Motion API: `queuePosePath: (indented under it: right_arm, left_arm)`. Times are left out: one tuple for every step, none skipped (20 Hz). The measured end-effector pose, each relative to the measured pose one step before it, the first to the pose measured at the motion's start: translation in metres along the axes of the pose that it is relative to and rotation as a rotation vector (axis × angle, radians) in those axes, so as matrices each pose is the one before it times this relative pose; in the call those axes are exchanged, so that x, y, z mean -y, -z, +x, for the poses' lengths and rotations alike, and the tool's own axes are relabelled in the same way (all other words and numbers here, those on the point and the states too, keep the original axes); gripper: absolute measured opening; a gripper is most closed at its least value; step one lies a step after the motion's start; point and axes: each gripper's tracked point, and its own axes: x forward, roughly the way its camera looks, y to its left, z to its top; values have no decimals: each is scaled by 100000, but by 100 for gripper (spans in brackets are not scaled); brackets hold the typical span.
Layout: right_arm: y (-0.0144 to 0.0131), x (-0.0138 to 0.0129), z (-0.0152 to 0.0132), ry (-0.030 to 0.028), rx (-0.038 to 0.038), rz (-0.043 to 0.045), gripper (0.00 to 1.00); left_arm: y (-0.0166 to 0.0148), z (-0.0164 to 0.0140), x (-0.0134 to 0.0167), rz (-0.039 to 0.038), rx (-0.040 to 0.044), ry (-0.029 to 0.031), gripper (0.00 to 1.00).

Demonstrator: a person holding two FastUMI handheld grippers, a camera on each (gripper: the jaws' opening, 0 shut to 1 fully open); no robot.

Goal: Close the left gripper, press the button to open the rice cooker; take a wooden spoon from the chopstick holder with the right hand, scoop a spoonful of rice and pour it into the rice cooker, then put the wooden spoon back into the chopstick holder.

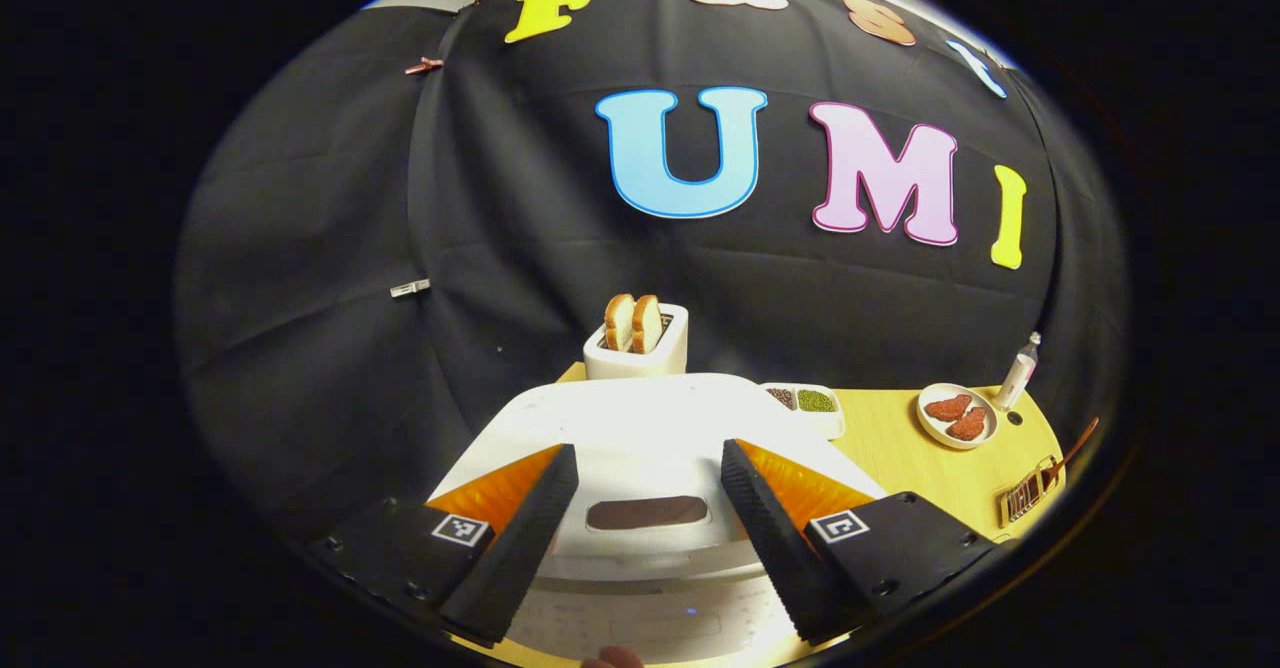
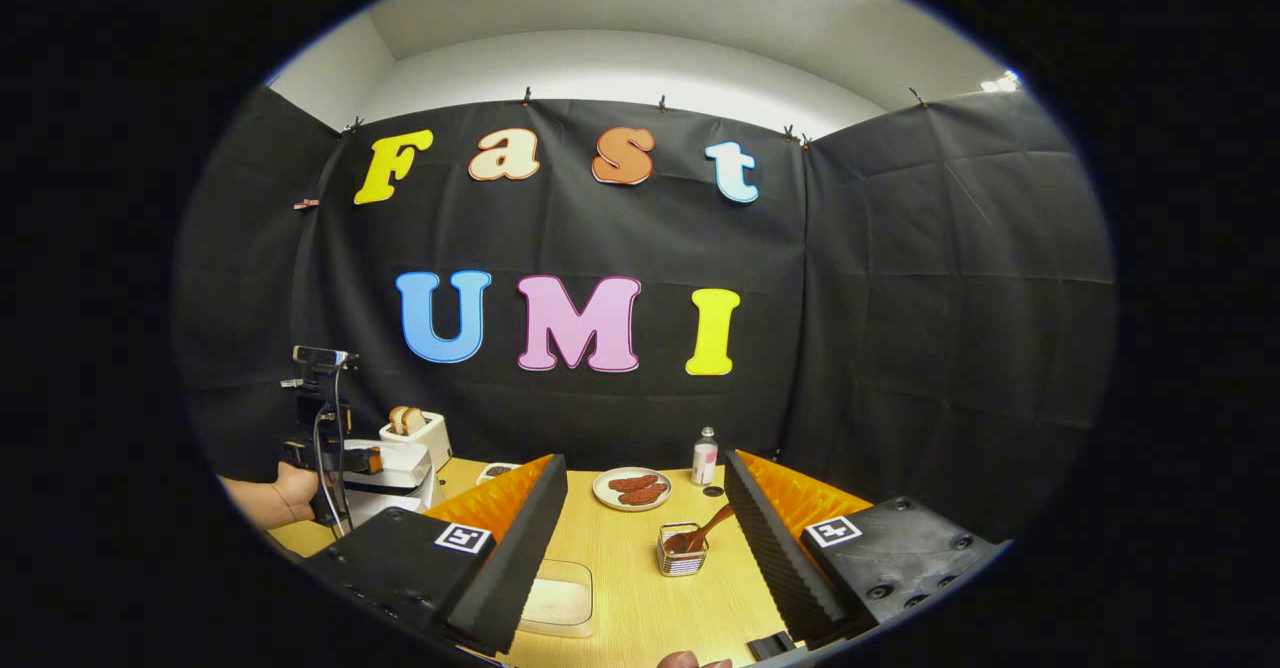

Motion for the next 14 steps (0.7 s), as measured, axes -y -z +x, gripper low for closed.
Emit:
queuePosePath:
  right_arm:
    - [137,39,-79,-138,-192,-503,98]
    - [98,29,-50,-97,-213,-338,98]
    - [-58,166,-62,170,-7,-2,98]
    - [76,51,-38,-49,-314,354,98]
    - [226,118,69,-93,-412,390,98]
    - [150,20,-23,-75,-365,207,98]
    - [105,70,79,-19,-319,-70,98]
    - [196,23,-9,76,-331,-138,98]
    - [29,-30,-44,-119,-164,90,98]
    - [89,5,48,-72,-138,248,98]
    - [240,-52,-9,-189,-422,268,98]
    - [152,-30,16,-82,-366,283,98]
    - [100,-67,73,-162,-294,375,98]
    - [-3,-42,36,-123,-48,343,98]
  left_arm:
    - [191,-95,-8,85,-69,-83,100]
    - [187,-129,90,-365,-9,120,100]
    - [68,-138,-19,-225,-32,215,100]
    - [150,3,77,-115,-242,262,100]
    - [339,29,-11,218,-233,331,100]
    - [309,-85,50,84,-844,287,100]
    - [339,-150,155,-237,-628,649,100]
    - [380,-142,96,93,-735,412,100]
    - [397,-169,103,154,-760,220,100]
    - [359,-128,77,471,-352,196,100]
    - [282,-177,95,483,-426,201,100]
    - [272,-142,99,227,-383,215,100]
    - [336,-44,47,94,-680,167,100]
    - [383,54,1,173,-963,165,100]
